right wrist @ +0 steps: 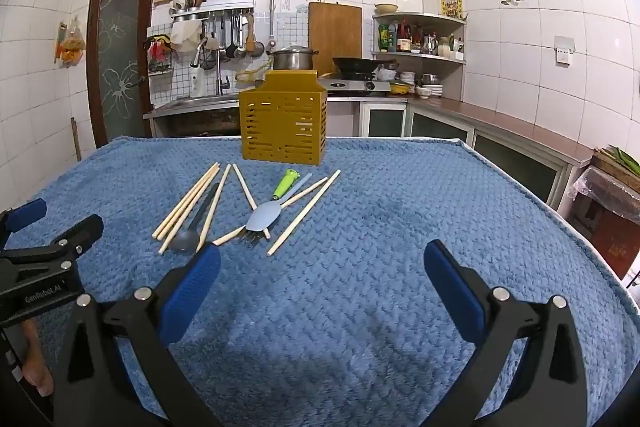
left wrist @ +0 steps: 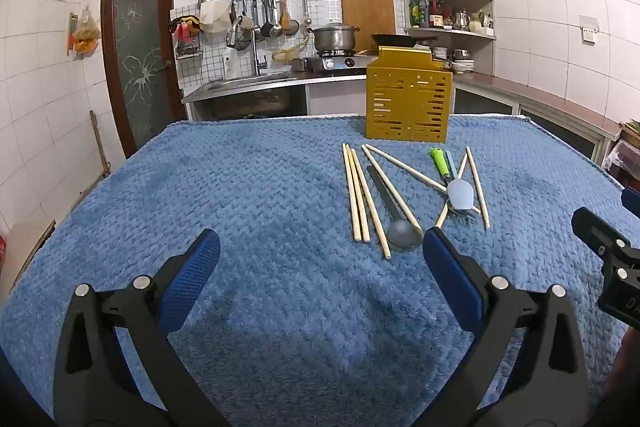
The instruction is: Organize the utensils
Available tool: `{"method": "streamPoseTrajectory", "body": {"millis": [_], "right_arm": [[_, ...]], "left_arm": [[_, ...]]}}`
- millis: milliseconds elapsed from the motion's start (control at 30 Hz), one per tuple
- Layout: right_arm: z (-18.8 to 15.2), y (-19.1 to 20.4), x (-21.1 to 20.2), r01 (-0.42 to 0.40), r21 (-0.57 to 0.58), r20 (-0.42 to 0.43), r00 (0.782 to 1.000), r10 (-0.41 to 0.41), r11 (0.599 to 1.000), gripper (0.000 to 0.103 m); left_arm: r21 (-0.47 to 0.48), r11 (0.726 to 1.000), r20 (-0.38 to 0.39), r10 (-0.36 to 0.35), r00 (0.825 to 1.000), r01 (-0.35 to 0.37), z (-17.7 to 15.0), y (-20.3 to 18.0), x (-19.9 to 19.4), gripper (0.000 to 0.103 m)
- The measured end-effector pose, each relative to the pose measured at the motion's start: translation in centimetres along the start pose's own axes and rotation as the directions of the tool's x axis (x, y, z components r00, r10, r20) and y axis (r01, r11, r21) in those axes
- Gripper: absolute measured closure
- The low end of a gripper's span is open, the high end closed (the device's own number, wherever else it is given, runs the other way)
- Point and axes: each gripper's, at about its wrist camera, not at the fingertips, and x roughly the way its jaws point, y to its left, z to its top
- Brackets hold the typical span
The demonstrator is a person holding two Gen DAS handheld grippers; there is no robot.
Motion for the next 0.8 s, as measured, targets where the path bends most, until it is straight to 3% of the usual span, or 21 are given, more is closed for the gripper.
{"method": "streamPoseTrajectory", "body": {"millis": [800], "right_arm": [[-0.2,-0.2,-0.1,0.005,0.007,0.001,1.0,-0.005,1.0,0.004]], "left_arm": [[-0.002,1.0,-0.013,0.0,1.0,0.0,-0.9,0.1,1.2,0.005]]}}
